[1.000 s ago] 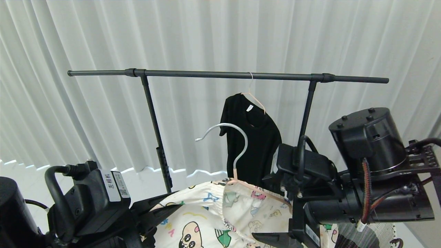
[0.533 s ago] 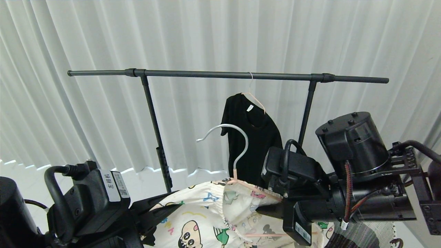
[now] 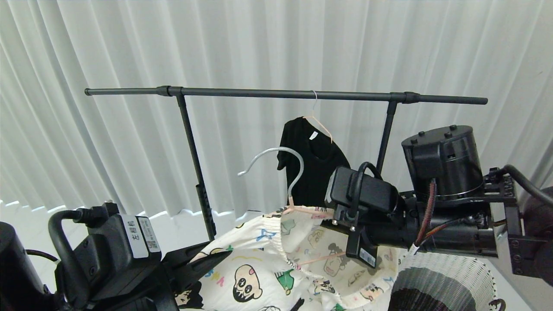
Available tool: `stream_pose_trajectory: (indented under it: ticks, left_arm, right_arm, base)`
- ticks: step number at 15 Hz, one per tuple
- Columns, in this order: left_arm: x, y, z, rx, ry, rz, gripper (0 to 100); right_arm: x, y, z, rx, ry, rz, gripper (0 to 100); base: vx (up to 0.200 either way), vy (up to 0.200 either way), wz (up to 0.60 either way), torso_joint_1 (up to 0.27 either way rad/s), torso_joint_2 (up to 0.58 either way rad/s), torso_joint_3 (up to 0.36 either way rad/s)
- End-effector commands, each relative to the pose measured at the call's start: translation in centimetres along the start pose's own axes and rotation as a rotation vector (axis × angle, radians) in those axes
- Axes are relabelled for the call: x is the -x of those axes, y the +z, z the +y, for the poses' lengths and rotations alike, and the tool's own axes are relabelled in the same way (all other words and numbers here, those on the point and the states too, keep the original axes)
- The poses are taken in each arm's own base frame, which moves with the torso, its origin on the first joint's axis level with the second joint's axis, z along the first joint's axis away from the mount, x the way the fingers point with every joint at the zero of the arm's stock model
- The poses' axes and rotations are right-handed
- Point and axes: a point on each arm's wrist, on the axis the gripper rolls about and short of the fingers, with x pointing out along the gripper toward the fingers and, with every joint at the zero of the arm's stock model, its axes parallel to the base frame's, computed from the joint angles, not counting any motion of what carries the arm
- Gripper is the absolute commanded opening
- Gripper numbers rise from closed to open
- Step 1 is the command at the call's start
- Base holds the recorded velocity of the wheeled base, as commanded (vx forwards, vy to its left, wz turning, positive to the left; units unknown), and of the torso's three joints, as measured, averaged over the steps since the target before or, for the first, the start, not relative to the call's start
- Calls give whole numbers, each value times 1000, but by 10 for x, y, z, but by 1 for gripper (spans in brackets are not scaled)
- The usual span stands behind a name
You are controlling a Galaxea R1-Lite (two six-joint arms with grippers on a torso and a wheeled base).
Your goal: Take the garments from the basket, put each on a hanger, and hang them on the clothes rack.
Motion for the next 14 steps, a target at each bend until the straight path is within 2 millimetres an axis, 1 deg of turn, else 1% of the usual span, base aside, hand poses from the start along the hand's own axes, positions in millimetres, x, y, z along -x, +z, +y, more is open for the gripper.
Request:
stream_pose_trajectory:
  ticks: [1,2,4,5,7,9,11,12,14]
  left_arm:
    - [-1,-1,0,5,1,9,0]
    - [-1,-2,0,10,-1,11,100]
    - [-3,-3,1,14,23,30,100]
    - [-2,-5,4,20,55,44,100]
    - [2,-11,11,32,108,72,100]
    - [9,-17,23,48,193,95,100]
    - [24,-32,34,79,307,152,100]
    - [32,-38,33,88,319,162,100]
    - [44,-45,22,88,246,128,100]
  right_arm:
    - [-4,-4,-8,28,-31,-3,0]
    - [-3,-4,-14,64,-59,-19,0]
    - [-2,-5,-25,123,-108,-46,0]
    - [1,-4,-28,141,-121,-69,0]
    - [6,-7,-38,194,-149,-80,0]
    - [12,-16,-50,246,-156,-76,0]
    - [19,-21,-54,271,-156,-78,0]
    - [22,-23,-55,265,-163,-75,0]
    - [25,-25,-59,258,-179,-70,0]
  base:
    - [0,0,0,0,0,0]
    - [0,0,0,0,0,0]
    - [0,0,0,0,0,0]
    - [0,0,0,0,0,0]
    - [0,0,0,0,0,0]
    - [0,0,0,0,0,0]
    - [0,0,0,0,0,0]
    - [0,0,0,0,0,0]
    - [0,0,0,0,0,0]
